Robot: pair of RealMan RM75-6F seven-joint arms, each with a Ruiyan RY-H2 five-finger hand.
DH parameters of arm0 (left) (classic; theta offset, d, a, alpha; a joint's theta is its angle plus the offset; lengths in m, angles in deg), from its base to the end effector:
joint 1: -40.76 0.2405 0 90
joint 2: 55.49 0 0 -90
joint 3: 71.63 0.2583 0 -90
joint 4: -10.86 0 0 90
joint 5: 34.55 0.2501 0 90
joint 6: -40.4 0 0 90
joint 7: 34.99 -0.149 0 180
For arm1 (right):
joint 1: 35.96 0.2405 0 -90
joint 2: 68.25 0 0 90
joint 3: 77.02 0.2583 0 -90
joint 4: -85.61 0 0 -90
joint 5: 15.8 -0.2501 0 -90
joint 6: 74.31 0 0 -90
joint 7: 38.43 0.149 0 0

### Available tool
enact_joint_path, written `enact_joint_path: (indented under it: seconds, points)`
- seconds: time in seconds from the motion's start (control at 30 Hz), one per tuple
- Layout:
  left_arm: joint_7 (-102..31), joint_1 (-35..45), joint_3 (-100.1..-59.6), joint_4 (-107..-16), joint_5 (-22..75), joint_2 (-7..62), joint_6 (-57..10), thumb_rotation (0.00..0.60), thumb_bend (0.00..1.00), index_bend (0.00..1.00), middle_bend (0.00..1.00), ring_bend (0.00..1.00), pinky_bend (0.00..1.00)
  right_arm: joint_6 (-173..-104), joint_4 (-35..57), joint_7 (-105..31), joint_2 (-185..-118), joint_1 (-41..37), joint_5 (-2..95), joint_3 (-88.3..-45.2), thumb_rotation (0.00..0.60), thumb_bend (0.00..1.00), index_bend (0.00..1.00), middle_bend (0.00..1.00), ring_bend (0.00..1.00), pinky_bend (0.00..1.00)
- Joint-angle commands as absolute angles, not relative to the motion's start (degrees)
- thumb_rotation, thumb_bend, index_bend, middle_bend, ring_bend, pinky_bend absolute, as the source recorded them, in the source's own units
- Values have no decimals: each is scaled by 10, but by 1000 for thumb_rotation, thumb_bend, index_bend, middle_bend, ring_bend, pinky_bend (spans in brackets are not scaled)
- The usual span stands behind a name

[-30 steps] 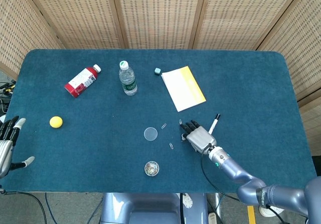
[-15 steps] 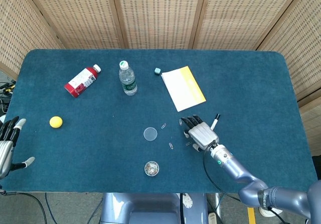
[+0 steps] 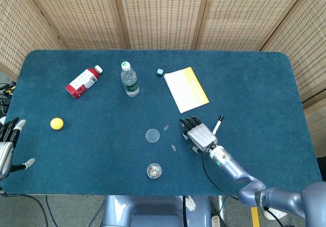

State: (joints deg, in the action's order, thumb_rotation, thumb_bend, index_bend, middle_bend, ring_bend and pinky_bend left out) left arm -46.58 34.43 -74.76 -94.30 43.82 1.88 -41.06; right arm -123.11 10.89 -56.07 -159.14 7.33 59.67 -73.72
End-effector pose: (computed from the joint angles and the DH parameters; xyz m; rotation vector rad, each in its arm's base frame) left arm -0.3036 0.1935 0.1360 -1.3820 -0.9217 -0.7548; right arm -0.1836 -0.3478 -0.0871 2.1288 -0.7318 0.7442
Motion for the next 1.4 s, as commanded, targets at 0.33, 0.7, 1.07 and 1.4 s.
enact_joint_path:
  seconds: [0.33,0.7,1.07,1.4]
  points:
    - [-464,345,-747,-944,438,18,-411,600,0,0,0,0,0,-1233,114,-568,-1597,71,594,-736,600,230,499,0,0,5]
    - [-462,344,-747,-943,438,17,-411,600,0,0,0,0,0,-1217,111,-583,-1598,73,572,-731,600,285,513,0,0,7]
    - [-465,343,-747,-943,437,18,-410,600,0,0,0,0,0,-1209,110,-599,-1600,74,558,-733,600,307,514,0,0,7]
    - [-465,343,-747,-943,436,18,-410,600,0,0,0,0,0,-1207,122,-595,-1608,73,557,-736,600,307,513,0,0,12]
